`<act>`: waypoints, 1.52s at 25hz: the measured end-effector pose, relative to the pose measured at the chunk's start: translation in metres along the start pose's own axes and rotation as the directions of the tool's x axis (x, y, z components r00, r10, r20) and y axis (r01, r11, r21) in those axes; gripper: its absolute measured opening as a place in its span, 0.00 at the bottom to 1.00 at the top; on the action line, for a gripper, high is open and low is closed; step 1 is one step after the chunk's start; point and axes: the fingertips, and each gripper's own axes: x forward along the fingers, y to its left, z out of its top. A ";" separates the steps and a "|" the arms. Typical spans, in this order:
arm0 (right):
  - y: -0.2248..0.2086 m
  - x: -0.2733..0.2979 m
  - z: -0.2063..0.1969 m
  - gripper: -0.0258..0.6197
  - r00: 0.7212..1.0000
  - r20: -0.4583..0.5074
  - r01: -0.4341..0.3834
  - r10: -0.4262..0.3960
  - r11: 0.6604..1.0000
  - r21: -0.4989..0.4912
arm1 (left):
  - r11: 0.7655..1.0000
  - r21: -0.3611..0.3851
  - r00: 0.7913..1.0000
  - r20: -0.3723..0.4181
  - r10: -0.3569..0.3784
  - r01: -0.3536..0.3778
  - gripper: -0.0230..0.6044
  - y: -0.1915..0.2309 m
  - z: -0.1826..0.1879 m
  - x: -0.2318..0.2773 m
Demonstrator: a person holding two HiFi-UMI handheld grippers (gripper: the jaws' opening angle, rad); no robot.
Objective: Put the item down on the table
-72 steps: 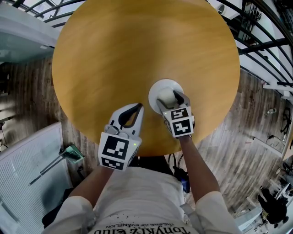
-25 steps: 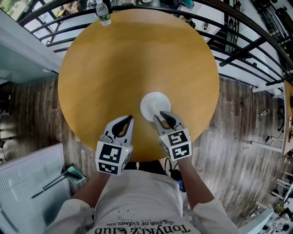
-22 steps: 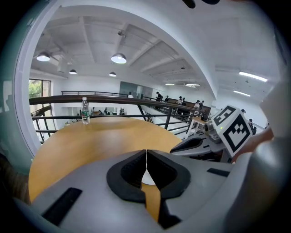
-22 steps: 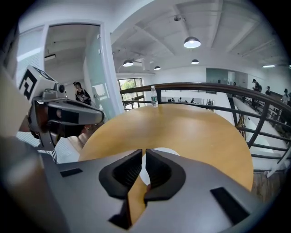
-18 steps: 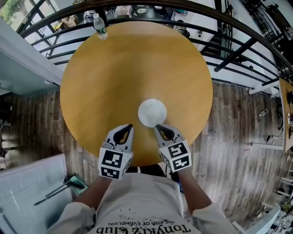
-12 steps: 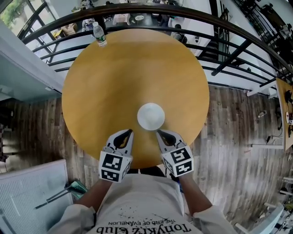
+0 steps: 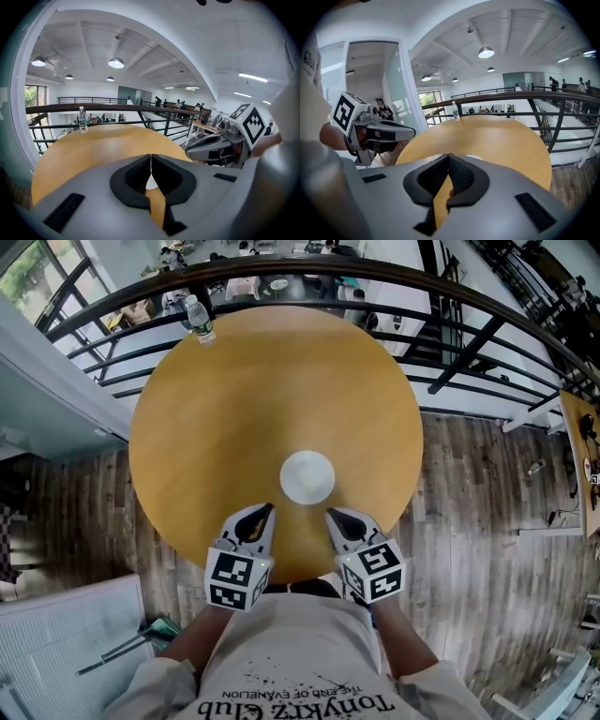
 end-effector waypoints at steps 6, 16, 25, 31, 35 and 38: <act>-0.003 -0.007 0.006 0.08 1.000 0.024 0.019 -0.019 1.000 0.017 | 1.000 0.005 1.000 0.004 -0.005 0.005 0.07 -0.001 0.004 -0.002; -0.002 -0.010 0.013 0.08 0.999 0.037 0.021 -0.022 0.999 0.033 | 1.000 0.003 1.000 0.016 -0.007 0.007 0.07 -0.005 0.007 -0.005; 0.001 -0.010 0.013 0.08 0.999 0.038 0.015 -0.016 0.999 0.035 | 1.000 0.002 1.000 0.022 -0.009 0.009 0.07 -0.008 0.006 -0.005; 0.000 -0.011 0.014 0.08 0.999 0.040 0.013 -0.015 0.999 0.036 | 1.000 0.004 1.000 0.027 -0.014 0.013 0.07 -0.010 0.009 -0.004; 0.001 -0.012 0.014 0.08 0.999 0.038 0.015 -0.016 0.999 0.035 | 1.000 0.006 0.999 0.028 -0.016 0.015 0.07 -0.011 0.010 -0.006; 0.002 -0.011 0.013 0.08 0.999 0.036 0.016 -0.017 0.999 0.035 | 1.000 0.008 1.000 0.027 -0.016 0.015 0.07 -0.010 0.009 -0.006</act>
